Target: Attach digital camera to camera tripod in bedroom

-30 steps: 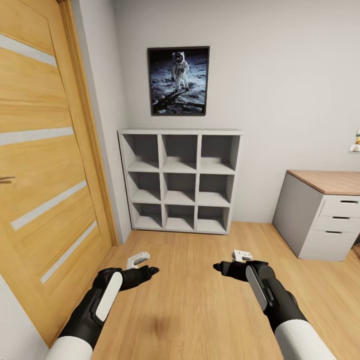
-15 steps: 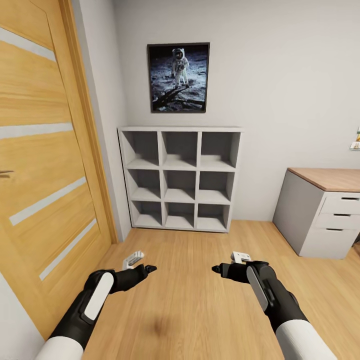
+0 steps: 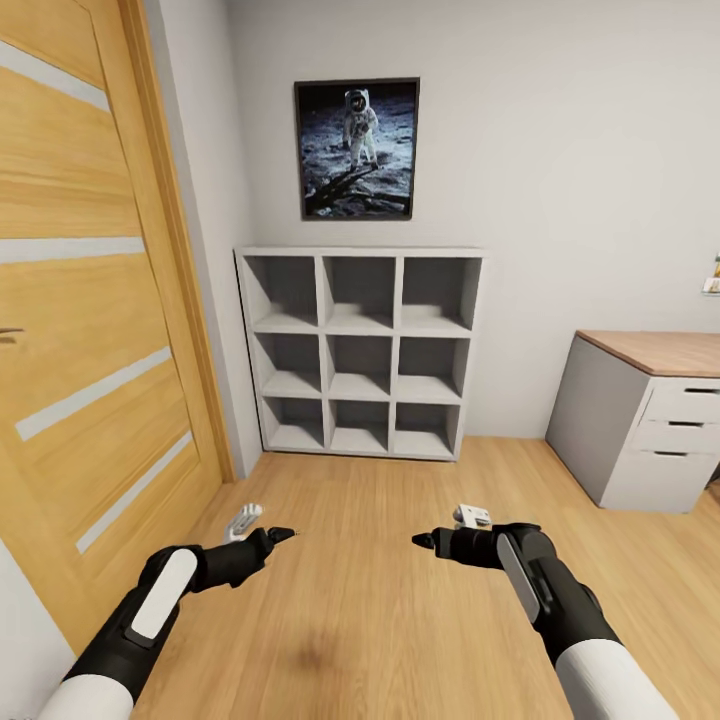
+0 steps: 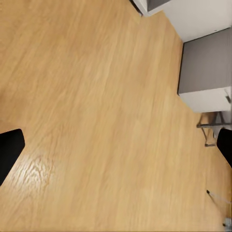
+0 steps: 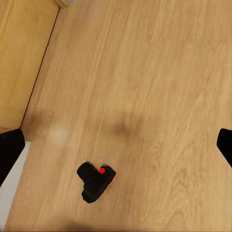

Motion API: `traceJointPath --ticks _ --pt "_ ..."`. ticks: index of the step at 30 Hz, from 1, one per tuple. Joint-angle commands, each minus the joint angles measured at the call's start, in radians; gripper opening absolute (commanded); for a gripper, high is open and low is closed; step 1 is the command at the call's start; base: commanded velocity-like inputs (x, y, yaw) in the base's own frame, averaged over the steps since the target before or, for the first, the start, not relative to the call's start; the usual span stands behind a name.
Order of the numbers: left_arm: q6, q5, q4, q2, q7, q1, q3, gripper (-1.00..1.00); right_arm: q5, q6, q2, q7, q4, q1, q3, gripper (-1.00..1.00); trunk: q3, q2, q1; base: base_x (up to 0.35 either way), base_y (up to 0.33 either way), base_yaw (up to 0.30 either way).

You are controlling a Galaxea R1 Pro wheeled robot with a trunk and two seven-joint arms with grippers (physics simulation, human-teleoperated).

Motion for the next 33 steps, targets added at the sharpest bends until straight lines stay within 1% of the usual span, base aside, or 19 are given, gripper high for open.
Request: traceJointPath --ticks 1,6,10,12,15,16,19,20,24,28,33 --pt "0.002 0.013 0.004 0.007 0.002 -0.001 0.0 1.0 -0.001 0.007 -0.001 0.007 0.0 -0.001 -0.002 1.0 -0.004 -0.008 0.004 0.0 0.0 0.0" --pt "0.004 0.018 0.011 0.015 0.007 -0.001 -0.002 1.0 0.006 0.009 -0.002 0.014 0.0 0.0 -0.002 1.0 -0.02 -0.043 0.023 0.0 0.0 0.0" --pt "0.0 0.016 0.011 0.015 0.014 -0.001 -0.01 1.0 0.007 0.009 -0.002 0.014 -0.004 0.0 -0.001 1.0 -0.032 -0.071 0.038 0.0 0.0 0.0" --pt "-0.003 0.009 0.008 0.015 0.016 -0.001 -0.013 1.0 0.007 0.009 -0.001 0.015 -0.006 0.0 0.0 1.0 -0.039 -0.085 0.046 0.0 0.0 0.0" --pt "-0.005 -0.005 0.006 0.015 0.017 -0.001 -0.015 1.0 0.007 0.009 -0.001 0.015 -0.007 0.0 0.0 1.0 -0.048 -0.106 0.057 0.0 0.0 0.0" --pt "-0.006 -0.02 0.005 0.014 0.017 -0.001 -0.016 1.0 0.007 0.009 -0.001 0.015 -0.007 0.0 -0.001 1.0 -0.051 -0.113 0.061 0.0 0.0 0.0" --pt "-0.007 -0.044 0.003 0.013 0.016 -0.001 -0.016 1.0 0.007 0.009 -0.001 0.015 -0.008 0.0 -0.001 1.0 -0.061 -0.134 0.073 0.0 0.0 0.0" --pt "-0.007 -0.06 0.002 0.013 0.016 -0.001 -0.017 1.0 0.007 0.009 -0.001 0.015 -0.009 -0.001 -0.001 1.0 -0.064 -0.141 0.077 0.0 0.0 0.0" --pt "-0.007 -0.091 -0.002 0.012 0.016 -0.001 -0.016 1.0 0.006 0.009 -0.001 0.015 -0.011 -0.001 -0.002 1.0 -0.076 -0.169 0.092 0.0 0.0 0.0" --pt "-0.008 -0.103 -0.004 0.012 0.015 -0.001 -0.016 1.0 0.002 0.01 -0.002 0.016 -0.014 0.0 -0.003 1.0 -0.089 -0.197 0.107 0.0 0.0 0.0" --pt "-0.008 -0.107 -0.007 0.011 0.014 -0.001 -0.016 1.0 -0.003 0.012 -0.002 0.017 -0.015 -0.001 -0.003 1.0 -0.105 -0.232 0.126 0.0 0.0 0.0"
